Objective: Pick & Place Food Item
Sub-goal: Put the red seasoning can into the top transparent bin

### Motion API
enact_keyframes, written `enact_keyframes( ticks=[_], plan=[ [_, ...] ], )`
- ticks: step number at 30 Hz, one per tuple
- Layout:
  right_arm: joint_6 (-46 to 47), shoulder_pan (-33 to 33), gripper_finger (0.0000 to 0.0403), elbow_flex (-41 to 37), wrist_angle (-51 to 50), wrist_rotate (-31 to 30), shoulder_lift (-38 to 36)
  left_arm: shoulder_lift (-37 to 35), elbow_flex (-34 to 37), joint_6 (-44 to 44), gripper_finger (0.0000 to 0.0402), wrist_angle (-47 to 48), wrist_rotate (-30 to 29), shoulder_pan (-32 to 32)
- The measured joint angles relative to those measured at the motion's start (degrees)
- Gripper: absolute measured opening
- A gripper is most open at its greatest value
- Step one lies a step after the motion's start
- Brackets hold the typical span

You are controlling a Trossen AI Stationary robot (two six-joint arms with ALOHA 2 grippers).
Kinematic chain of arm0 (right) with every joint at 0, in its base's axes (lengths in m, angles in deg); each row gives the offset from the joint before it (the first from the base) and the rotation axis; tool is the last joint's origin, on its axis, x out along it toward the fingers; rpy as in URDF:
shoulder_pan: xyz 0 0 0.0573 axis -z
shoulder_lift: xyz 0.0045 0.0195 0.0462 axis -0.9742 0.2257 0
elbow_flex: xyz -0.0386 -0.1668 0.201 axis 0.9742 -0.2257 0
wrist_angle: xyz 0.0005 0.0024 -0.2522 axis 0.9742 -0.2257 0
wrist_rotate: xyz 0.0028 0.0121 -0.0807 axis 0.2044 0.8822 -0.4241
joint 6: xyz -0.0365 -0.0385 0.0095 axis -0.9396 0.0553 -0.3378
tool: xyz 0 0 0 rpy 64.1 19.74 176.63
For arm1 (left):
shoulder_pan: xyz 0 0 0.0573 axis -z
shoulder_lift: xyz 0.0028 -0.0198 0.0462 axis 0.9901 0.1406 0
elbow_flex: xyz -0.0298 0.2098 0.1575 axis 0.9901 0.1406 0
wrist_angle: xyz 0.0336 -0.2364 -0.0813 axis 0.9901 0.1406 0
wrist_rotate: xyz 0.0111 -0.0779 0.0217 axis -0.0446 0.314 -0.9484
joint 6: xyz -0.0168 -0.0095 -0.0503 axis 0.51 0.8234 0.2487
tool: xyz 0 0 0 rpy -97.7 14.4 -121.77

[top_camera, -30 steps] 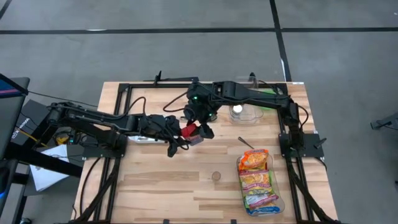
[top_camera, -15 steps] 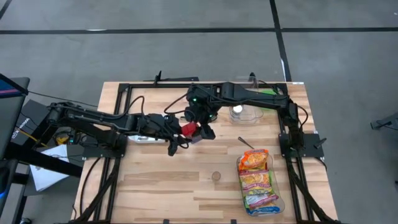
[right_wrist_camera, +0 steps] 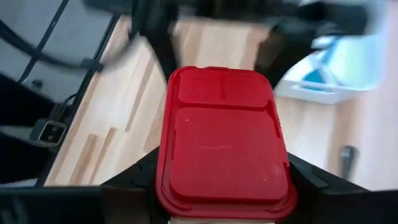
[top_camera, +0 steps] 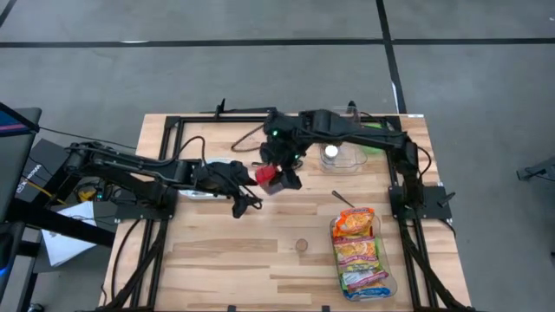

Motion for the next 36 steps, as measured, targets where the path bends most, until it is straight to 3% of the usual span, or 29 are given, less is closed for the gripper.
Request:
enact_keyframes(
  ticks=[3, 6, 10, 16, 20, 29, 36],
  plan=[
    [1.1, 1.8, 0.0192, 0.1, -1.0, -0.2, -2.0, -0.1, 0.0, 1.6, 0.0346, 4.8, -0.1, 0.0],
    [1.9, 3.7, 0.0192, 0.1, -2.4, -2.5, -4.5, 0.0, 0.1, 3.9, 0.0383, 9.4, 0.1, 0.0],
    [2.6, 6.8, 0.0192, 0.1, -5.0, -5.7, -8.9, -0.1, 0.0, 4.3, 0.0388, 10.5, 0.1, 0.0],
    [3.6, 13.4, 0.0192, -3.5, -8.9, -10.9, -17.7, -0.1, 0.0, 4.3, 0.0356, 10.9, -1.8, 0.0],
    [7.6, 18.5, 0.0192, -15.5, -4.2, -14.1, -28.3, -0.1, 0.0, 4.2, 0.0333, 10.9, -3.4, 0.0],
    [30.5, 21.7, 0.0192, -58.3, 21.6, -31.9, -55.7, -0.1, 0.0, 3.9, 0.0298, 10.9, -6.3, 0.0],
    [41.2, 20.8, 0.0192, -74.6, 25.8, -44.3, -63.3, -0.1, 0.0, 3.9, 0.0288, 9.3, -8.1, -0.1]
  ],
)
